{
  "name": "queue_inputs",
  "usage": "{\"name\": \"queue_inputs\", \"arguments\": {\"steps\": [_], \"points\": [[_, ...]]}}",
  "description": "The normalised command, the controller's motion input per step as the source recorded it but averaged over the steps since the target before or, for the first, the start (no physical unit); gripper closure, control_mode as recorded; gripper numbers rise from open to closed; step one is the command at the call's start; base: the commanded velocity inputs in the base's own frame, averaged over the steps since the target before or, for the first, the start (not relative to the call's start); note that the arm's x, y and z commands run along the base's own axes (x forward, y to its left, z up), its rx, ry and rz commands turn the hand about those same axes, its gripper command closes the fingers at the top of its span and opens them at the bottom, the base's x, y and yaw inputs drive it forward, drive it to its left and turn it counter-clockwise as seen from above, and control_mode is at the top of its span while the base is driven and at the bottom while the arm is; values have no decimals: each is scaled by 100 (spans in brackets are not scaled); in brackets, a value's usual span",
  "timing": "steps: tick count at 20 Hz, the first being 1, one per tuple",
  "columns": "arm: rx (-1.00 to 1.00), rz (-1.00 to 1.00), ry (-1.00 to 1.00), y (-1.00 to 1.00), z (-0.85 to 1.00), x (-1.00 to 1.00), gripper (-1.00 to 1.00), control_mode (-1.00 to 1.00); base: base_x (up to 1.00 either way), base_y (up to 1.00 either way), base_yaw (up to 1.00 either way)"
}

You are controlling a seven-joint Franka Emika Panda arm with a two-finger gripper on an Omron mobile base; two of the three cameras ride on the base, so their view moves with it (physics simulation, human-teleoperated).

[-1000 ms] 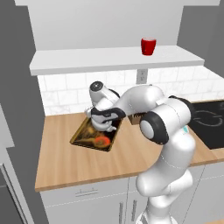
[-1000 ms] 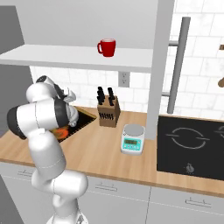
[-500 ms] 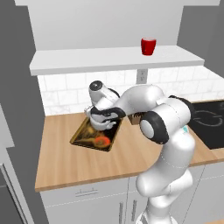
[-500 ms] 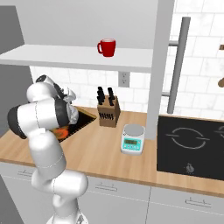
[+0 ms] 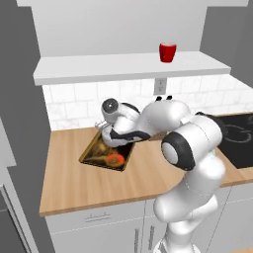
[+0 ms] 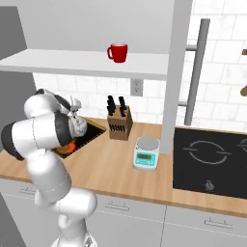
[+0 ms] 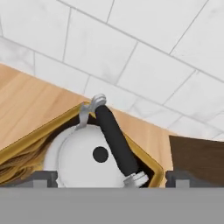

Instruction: Pick the kettle from the counter and place it on the tray. Then pick the mug from the cabinet and place it on the tray. Then close the cabinet doors.

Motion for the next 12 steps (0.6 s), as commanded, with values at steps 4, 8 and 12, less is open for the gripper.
{"name": "queue_inputs", "arguments": {"steps": [4, 8, 12], "points": [[10, -5, -16, -8, 46, -61, -100, -100, 0, 0, 0], [12, -12, -1, -3, 95, -79, -100, -100, 0, 0, 0], [9, -13, 0, -4, 97, -70, -100, -100, 0, 0, 0]]}}
